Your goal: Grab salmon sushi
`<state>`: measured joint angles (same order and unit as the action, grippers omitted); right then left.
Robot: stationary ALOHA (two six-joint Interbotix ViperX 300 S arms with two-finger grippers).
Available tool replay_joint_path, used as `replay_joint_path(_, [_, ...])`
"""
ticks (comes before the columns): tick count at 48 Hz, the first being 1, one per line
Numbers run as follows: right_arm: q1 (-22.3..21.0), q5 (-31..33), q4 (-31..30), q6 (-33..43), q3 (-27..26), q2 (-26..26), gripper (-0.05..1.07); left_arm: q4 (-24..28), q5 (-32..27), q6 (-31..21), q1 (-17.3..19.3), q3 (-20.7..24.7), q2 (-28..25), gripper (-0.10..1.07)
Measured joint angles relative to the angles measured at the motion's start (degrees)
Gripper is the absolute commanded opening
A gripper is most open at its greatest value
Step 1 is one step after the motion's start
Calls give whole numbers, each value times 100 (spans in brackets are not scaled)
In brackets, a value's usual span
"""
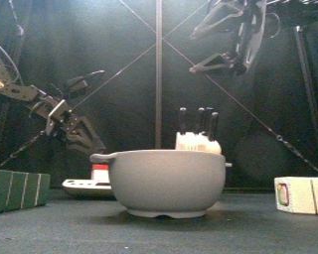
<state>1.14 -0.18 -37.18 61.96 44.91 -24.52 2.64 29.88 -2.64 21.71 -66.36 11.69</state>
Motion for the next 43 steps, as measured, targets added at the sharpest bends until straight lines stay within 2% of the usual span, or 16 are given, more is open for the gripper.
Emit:
replay_joint_path(12, [-9,-9,0,0,18,9,96,-88,0,-9,-9,0,-26,90])
replay_joint_path(37, [-26,-97,-9,-18,53,9,96,-290,-9,9,0,211,-545,90])
replay_joint_path(43, [-35,-123,-9,-18,53,9,96,-290,-167,0,-9,308,-703,90])
